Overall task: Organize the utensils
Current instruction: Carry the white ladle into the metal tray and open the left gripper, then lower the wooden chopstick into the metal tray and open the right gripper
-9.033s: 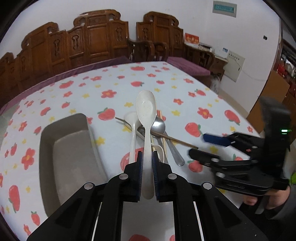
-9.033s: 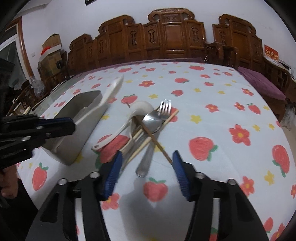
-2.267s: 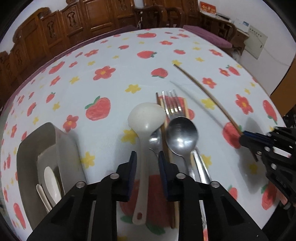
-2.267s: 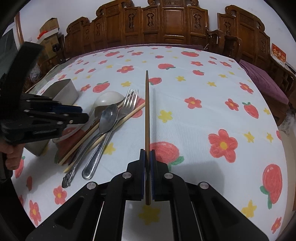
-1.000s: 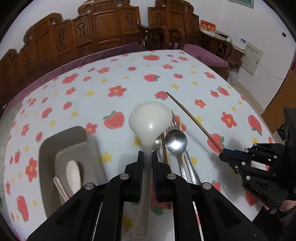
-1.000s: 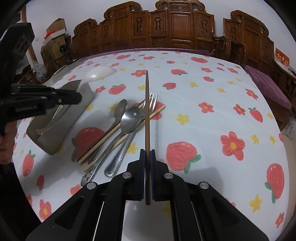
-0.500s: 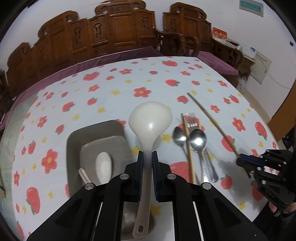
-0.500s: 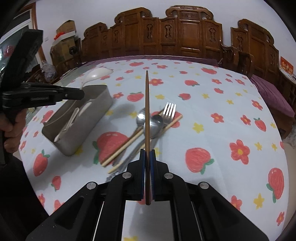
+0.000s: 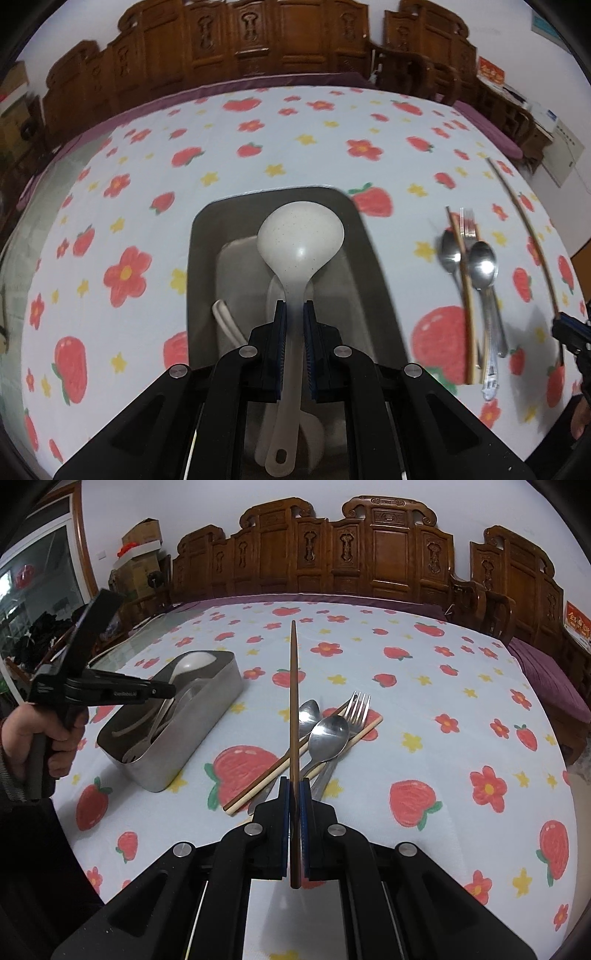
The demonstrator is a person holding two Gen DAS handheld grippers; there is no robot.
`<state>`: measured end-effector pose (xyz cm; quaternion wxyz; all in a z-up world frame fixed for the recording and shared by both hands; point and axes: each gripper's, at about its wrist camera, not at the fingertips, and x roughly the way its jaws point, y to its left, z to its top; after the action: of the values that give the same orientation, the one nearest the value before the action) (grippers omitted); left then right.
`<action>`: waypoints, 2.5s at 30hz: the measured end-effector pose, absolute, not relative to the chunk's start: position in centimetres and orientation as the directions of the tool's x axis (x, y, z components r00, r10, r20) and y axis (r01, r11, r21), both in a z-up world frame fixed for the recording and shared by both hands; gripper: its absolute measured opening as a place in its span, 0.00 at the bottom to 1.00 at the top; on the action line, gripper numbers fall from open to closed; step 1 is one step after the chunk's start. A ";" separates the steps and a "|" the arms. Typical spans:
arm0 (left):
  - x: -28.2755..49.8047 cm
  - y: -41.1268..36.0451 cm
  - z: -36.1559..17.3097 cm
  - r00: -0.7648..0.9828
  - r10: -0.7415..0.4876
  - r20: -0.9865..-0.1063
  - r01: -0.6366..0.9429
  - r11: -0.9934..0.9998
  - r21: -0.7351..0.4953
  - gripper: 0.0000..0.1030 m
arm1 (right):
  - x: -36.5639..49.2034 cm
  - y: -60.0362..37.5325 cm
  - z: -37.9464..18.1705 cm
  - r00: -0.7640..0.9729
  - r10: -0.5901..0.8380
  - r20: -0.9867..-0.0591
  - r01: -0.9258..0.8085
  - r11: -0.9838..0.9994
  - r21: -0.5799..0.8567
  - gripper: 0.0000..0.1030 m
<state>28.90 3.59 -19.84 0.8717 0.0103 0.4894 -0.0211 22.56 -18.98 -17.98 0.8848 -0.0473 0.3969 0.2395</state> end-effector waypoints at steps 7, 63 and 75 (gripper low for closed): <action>28.9 4.1 -20.3 0.509 -0.035 -0.860 0.035 0.999 -0.020 0.17 | 22.2 -18.3 -17.8 0.569 0.393 -0.722 -0.470 0.876 0.107 0.06; 18.4 12.4 -13.2 0.766 -0.053 -0.641 -0.019 0.994 -0.105 0.90 | 25.2 -1.1 -19.9 0.397 0.474 -0.786 -0.509 0.826 0.241 0.06; 18.5 12.2 -13.2 0.765 -0.057 -0.642 -0.014 0.994 -0.104 0.90 | 25.9 -1.8 -18.8 0.379 0.570 -0.729 -0.531 0.779 0.333 0.12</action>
<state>18.48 12.18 -13.22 0.9380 -0.0513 0.3427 -0.0114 25.89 -1.84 -18.79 0.8301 0.0215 0.4477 0.3317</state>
